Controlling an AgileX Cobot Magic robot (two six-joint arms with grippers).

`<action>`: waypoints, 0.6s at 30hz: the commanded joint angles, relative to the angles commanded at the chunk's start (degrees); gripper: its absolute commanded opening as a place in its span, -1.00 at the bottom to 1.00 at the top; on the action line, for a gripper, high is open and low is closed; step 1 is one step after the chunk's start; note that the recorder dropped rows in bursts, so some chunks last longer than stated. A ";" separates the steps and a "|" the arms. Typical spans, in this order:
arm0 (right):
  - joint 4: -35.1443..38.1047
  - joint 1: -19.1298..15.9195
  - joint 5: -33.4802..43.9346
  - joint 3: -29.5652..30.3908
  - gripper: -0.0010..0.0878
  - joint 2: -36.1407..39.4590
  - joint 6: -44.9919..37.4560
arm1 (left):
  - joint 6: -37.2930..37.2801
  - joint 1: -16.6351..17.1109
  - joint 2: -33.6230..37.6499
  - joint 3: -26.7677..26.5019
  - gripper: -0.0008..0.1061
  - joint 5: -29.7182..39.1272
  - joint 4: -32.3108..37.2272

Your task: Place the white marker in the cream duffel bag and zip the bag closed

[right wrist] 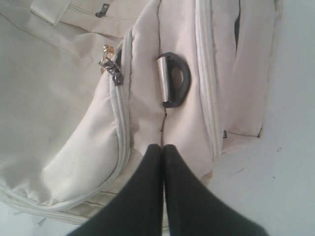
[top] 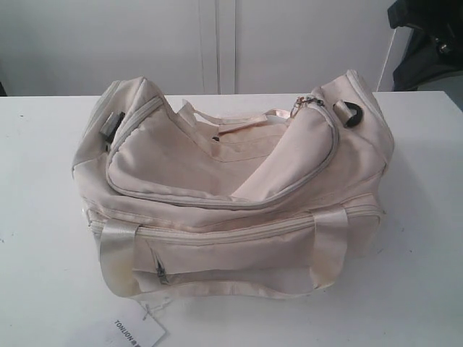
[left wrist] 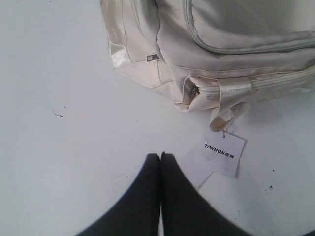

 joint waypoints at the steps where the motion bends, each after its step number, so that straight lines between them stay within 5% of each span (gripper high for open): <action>1: 0.00 0.00 0.00 0.00 -0.98 0.00 0.00 | 0.00 0.60 -0.77 0.63 -0.99 -0.73 0.11; 11: 0.13 0.00 0.01 0.00 -0.98 0.00 0.00 | 0.00 2.16 -15.15 18.65 -0.99 -14.42 2.96; 18: 0.13 0.00 0.01 0.00 -0.98 0.00 0.00 | 0.00 2.16 -32.36 38.04 -0.99 -28.46 4.00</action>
